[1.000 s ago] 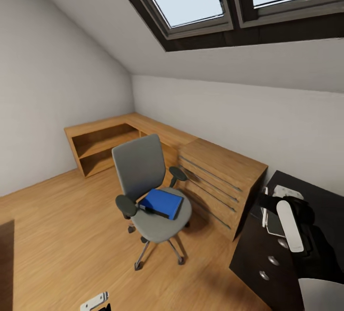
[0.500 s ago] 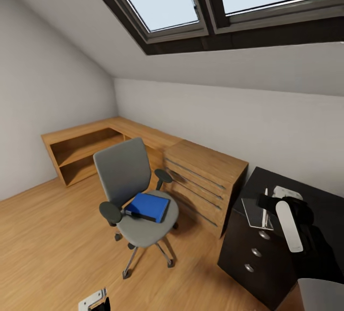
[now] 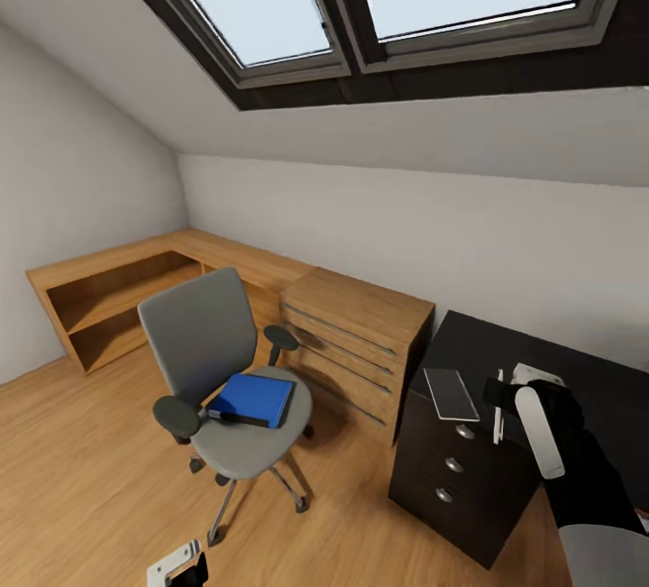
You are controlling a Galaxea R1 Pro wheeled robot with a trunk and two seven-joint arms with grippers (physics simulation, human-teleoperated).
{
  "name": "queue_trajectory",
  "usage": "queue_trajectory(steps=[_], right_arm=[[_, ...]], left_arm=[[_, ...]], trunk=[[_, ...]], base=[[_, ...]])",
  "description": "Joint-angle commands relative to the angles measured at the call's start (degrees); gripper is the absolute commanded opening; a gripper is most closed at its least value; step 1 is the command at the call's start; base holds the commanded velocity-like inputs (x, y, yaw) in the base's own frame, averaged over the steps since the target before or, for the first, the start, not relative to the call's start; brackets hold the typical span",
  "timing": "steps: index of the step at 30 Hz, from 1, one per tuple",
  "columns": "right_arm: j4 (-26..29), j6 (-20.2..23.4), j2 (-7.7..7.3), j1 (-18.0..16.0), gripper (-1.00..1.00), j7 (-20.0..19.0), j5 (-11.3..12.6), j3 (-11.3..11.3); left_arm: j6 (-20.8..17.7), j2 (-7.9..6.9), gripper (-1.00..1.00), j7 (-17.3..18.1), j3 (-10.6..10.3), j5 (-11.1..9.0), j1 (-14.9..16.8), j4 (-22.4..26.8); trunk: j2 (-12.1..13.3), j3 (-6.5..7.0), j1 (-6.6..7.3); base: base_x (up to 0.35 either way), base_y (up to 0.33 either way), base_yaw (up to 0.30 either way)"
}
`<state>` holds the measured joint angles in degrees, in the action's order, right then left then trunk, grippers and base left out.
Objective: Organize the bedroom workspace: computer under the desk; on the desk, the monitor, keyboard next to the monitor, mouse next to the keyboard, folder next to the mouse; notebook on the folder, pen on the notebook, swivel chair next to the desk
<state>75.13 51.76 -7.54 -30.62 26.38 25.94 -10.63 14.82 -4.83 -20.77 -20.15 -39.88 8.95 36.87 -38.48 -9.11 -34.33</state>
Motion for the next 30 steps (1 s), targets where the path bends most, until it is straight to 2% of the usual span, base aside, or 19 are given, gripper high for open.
queue_trajectory(steps=[1,2,3,12,16,17,24,30], right_arm=[[-0.11,-0.11,-0.01,-0.05,-1.00,0.43,0.68,0.00],[-0.39,-0.42,-0.02,-0.05,-1.00,0.40,0.63,0.00],[-1.07,-0.85,-0.06,-0.10,-1.00,0.42,0.47,-0.01],[-1.29,-1.00,-0.10,-0.14,-1.00,0.42,0.43,-0.01],[-1.30,-1.01,-0.09,-0.14,-1.00,0.42,0.43,-0.01],[-1.30,-0.99,-0.08,-0.14,-1.00,0.43,0.43,-0.01],[-1.30,-1.03,-0.03,-0.14,-1.00,0.43,0.43,-0.01],[-2.07,-1.11,-0.02,-0.14,-1.00,0.43,0.43,0.06]], left_arm=[[0.36,-0.09,1.00,-0.41,-0.71,-0.55,0.05,-0.02],[0.38,-0.09,1.00,-0.43,-1.29,-0.53,0.05,-0.14],[0.52,-0.16,1.00,-0.43,-3.18,-0.34,0.05,-0.34],[0.56,-0.10,1.00,-0.41,-4.18,-0.21,0.03,-0.39],[0.56,-0.14,1.00,-0.43,-5.56,-0.20,0.07,-0.39],[0.56,-0.13,1.00,-0.48,-6.70,-0.20,0.05,-0.39],[0.51,-0.10,1.00,-0.50,-7.18,-0.21,0.02,-0.39],[0.52,-0.09,1.00,-0.46,-7.26,-0.20,0.06,-0.39]], trunk=[[-0.08,-0.03,-0.02],[-0.08,0.03,-0.02],[-0.08,0.09,-0.02],[-0.08,0.65,-0.02],[-0.08,0.89,-0.02],[-0.08,0.92,-0.02],[-0.08,0.97,-0.02],[-0.08,0.98,-0.02]], base=[[0.000,0.000,-0.231],[0.000,0.000,-0.231],[0.000,0.000,-0.232],[0.021,0.000,-0.232],[0.201,0.000,-0.232],[0.299,-0.042,-0.108],[0.289,-0.080,-0.042],[0.152,-0.027,-0.005]])
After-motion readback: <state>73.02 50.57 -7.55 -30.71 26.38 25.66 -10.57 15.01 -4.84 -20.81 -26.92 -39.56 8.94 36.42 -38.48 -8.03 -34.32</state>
